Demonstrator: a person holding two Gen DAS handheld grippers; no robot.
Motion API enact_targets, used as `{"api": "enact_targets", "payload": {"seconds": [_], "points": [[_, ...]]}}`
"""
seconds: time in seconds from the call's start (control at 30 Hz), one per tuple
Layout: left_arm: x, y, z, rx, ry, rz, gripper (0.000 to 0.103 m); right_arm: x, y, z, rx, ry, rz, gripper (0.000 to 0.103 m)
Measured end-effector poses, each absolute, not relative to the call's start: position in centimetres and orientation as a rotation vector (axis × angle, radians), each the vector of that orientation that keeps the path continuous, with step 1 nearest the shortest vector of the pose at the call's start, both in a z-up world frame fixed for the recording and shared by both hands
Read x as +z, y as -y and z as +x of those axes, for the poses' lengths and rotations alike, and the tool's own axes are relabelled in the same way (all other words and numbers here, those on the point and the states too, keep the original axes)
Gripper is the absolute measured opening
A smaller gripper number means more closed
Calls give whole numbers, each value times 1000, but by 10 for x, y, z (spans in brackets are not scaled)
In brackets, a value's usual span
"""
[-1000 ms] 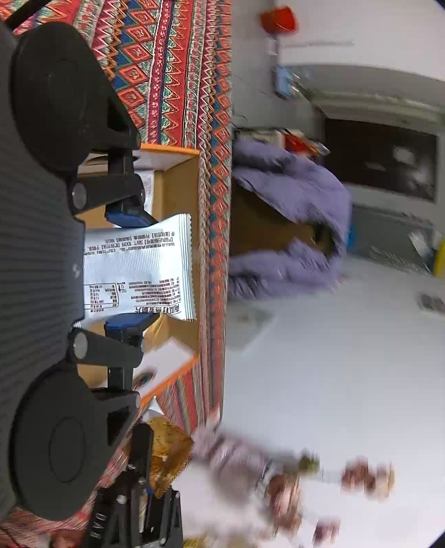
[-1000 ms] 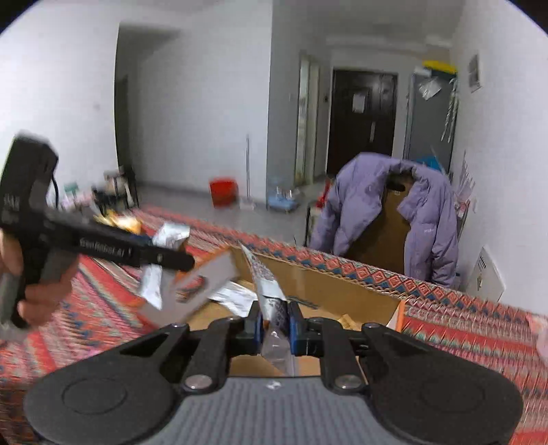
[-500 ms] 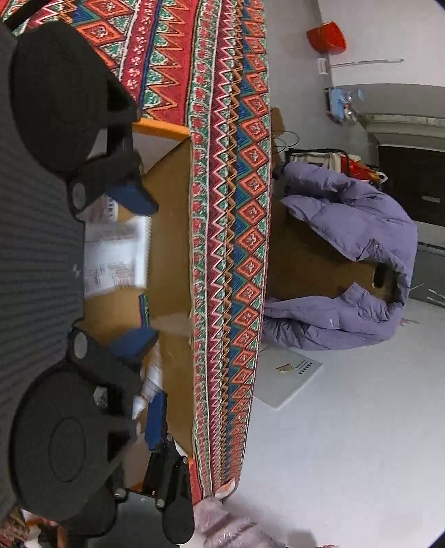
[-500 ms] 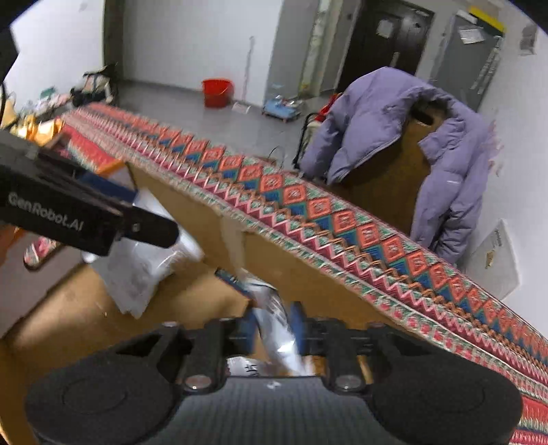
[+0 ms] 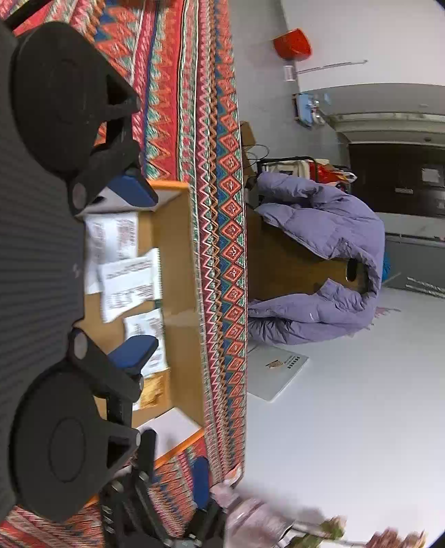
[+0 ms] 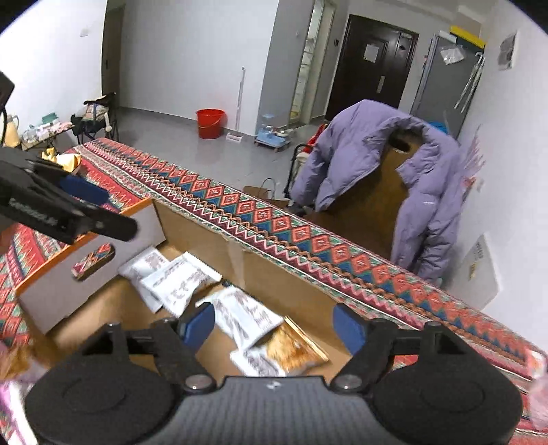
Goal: Organize snacks
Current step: 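Return both open grippers to the snack pile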
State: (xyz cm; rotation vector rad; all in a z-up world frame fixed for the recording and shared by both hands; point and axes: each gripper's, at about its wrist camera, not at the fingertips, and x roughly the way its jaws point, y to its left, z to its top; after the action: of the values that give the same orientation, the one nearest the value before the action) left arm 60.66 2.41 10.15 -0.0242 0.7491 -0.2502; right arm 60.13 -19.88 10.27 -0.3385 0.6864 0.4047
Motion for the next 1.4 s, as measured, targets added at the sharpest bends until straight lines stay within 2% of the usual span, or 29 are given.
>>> {"api": "enact_targets", "payload": {"seconds": [0.3, 0.47, 0.63, 0.77, 0.93, 1.13, 1.4], "points": [[126, -34, 484, -291, -637, 28, 100, 143, 221, 492, 395, -594, -301, 82], [118, -43, 414, -251, -593, 11, 100, 146, 226, 411, 401, -496, -248, 84], [111, -42, 327, -116, -450, 70, 101, 141, 229, 328, 401, -400, -228, 88], [99, -38, 258, -79, -371, 60, 103, 122, 237, 268, 395, -355, -176, 94], [79, -36, 194, -61, -388, 2, 103, 87, 244, 204, 324, -359, -142, 95], [54, -28, 159, -79, -468, -14, 103, 45, 244, 158, 273, -404, -125, 96], [38, -22, 172, -57, -510, 16, 103, 18, 239, 161, 308, -467, -107, 96]]}}
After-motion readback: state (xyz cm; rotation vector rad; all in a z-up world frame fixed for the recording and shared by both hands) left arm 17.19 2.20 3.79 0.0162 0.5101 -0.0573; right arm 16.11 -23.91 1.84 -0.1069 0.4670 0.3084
